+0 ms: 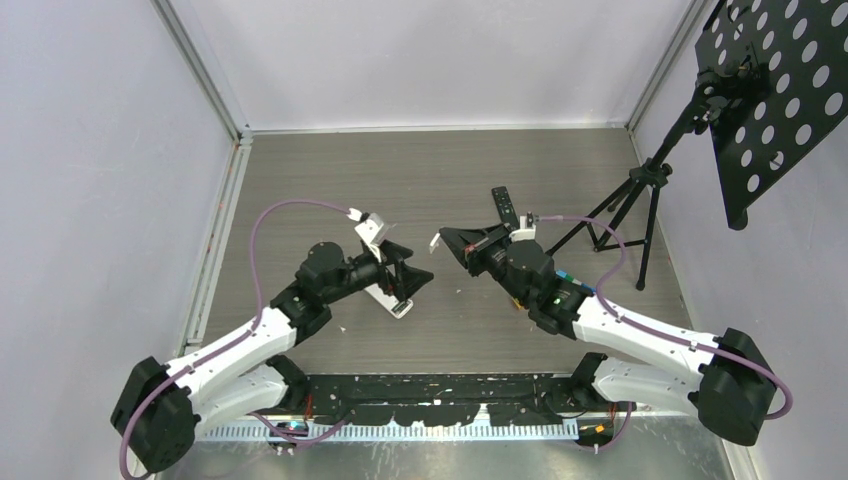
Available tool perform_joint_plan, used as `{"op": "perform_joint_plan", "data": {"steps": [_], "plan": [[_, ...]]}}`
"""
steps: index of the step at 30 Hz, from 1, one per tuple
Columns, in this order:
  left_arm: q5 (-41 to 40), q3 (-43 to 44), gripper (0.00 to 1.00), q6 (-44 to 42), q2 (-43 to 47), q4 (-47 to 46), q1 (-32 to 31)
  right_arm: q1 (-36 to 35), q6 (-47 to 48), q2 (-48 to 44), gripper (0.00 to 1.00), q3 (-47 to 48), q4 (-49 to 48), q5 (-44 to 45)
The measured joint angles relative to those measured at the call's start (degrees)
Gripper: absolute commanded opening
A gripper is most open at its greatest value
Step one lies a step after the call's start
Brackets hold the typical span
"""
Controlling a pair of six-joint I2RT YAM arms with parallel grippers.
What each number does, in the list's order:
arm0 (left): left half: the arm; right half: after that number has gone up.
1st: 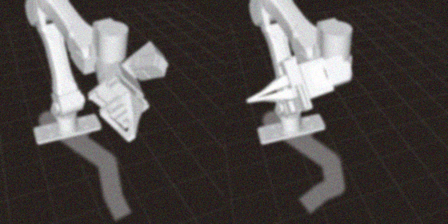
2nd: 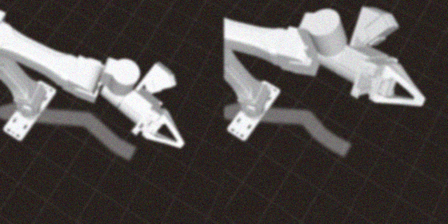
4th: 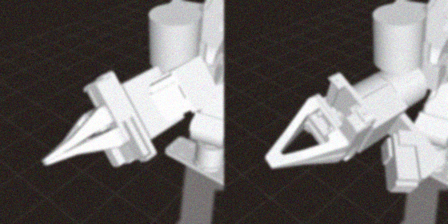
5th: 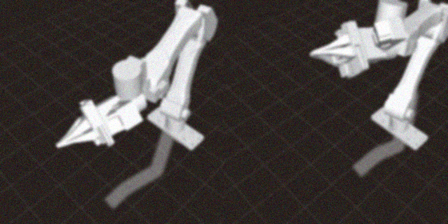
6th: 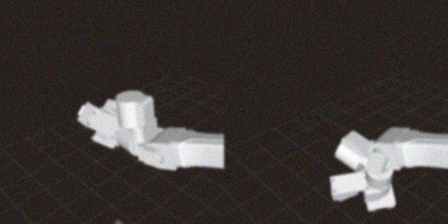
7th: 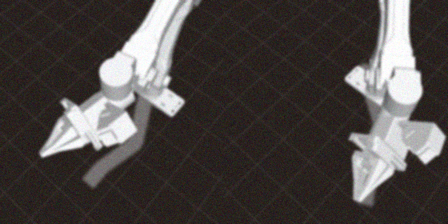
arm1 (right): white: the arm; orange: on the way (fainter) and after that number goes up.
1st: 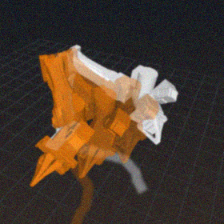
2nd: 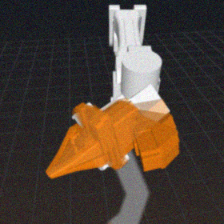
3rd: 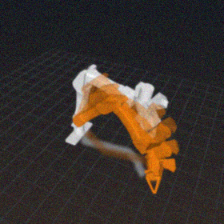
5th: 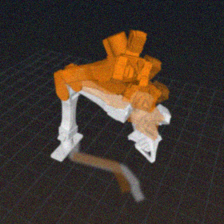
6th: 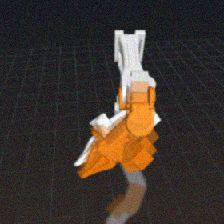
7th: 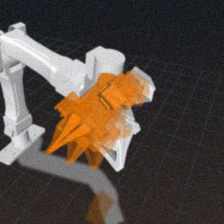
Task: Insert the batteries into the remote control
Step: Adjust the battery cover.
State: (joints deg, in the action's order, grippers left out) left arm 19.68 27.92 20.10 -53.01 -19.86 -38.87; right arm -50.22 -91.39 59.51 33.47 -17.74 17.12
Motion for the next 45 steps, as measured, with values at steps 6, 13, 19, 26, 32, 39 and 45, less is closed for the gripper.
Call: {"op": "perform_joint_plan", "data": {"steps": [6, 13, 19, 26, 32, 39, 45], "plan": [[-0.96, 0.02, 0.73, -3.23, -2.25, -3.48, -2.40, 0.00, -0.59, 0.13, 0.00, 1.05, -0.02, 0.07], [-4.85, 0.07, 0.66, -4.13, -4.94, -9.09, -4.39, 0.00, -0.94, 2.34, 0.00, 1.33, -0.02, 0.13], [-8.11, 0.07, 0.47, -4.72, -6.58, -11.26, -4.90, 0.00, -1.55, 3.02, 0.00, 1.64, -0.24, 0.09], [-8.79, 0.07, 0.43, -5.44, -7.48, -11.69, -4.96, 0.00, -1.88, 3.41, 0.00, 1.64, -0.55, 0.04], [-9.73, 0.07, 0.42, -5.70, -7.89, -11.69, -5.01, 0.00, -2.19, 4.57, 0.01, 1.66, -0.66, -0.17], [-11.39, 0.31, 0.06, -6.34, -8.31, -12.04, -5.01, 0.00, -2.49, 5.05, 0.00, 1.66, -0.72, -0.37], [-12.50, 0.94, 0.00, -8.37, -9.55, -12.13, -4.96, 0.11, -2.82, 5.05, 0.07, 1.79, -0.48, -0.35]]}}
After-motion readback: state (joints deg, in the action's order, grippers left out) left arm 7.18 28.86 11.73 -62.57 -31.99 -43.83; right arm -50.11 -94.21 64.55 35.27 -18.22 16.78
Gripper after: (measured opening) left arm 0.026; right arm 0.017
